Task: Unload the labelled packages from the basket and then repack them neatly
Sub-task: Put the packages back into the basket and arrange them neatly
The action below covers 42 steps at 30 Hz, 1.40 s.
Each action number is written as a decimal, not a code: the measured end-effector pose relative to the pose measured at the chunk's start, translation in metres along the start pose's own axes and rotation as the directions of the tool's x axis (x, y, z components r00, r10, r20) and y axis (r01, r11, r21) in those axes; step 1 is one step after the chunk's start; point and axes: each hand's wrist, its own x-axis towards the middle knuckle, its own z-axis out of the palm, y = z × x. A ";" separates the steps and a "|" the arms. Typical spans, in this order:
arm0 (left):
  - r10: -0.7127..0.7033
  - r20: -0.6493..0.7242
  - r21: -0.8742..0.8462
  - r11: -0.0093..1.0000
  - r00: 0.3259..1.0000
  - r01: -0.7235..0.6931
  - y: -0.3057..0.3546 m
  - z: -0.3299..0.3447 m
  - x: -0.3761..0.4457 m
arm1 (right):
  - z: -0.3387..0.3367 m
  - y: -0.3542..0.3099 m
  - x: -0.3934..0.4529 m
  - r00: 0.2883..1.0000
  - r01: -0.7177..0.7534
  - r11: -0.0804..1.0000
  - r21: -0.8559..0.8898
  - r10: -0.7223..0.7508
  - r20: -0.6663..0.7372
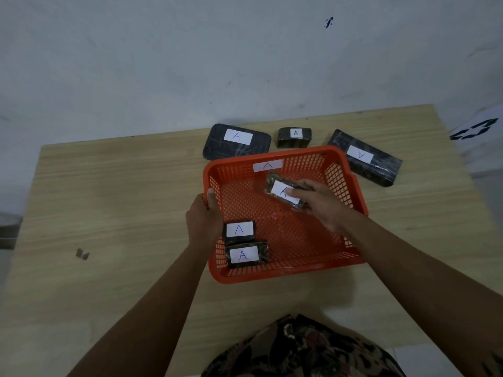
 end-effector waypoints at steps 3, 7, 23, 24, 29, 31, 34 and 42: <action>-0.005 0.002 -0.003 1.000 1.000 0.005 0.000 0.000 0.000 | -0.004 -0.003 -0.002 1.000 0.016 0.990 -0.139 -0.013 0.023; -0.014 -0.002 -0.005 1.000 1.000 0.014 0.001 0.000 0.000 | -0.015 -0.009 -0.008 0.994 0.038 0.879 -0.475 0.013 0.104; -0.016 0.005 0.012 1.000 1.000 0.016 0.005 -0.001 -0.003 | -0.014 0.042 -0.025 0.963 0.104 0.597 -0.795 0.141 0.231; -0.016 0.006 0.013 1.000 1.000 0.016 0.004 -0.001 -0.003 | -0.012 0.044 -0.027 0.967 0.133 0.570 -0.811 0.104 0.231; 0.005 -0.011 0.035 0.999 1.000 -0.004 0.005 0.000 -0.004 | -0.006 0.049 -0.025 0.974 0.199 0.485 -0.851 0.000 0.228; 0.039 -0.011 0.044 0.998 0.999 -0.038 0.007 -0.001 -0.005 | -0.005 0.046 -0.024 0.977 0.171 0.496 -0.851 0.026 0.211; 0.135 -0.003 0.144 0.981 0.991 -0.133 0.009 0.000 -0.006 | -0.005 0.036 -0.022 0.974 0.194 0.471 -0.860 0.010 0.225; 0.543 0.228 0.507 0.643 0.808 -0.575 0.042 0.014 0.015 | -0.009 -0.047 0.011 0.853 0.327 0.541 -0.775 -0.522 -0.004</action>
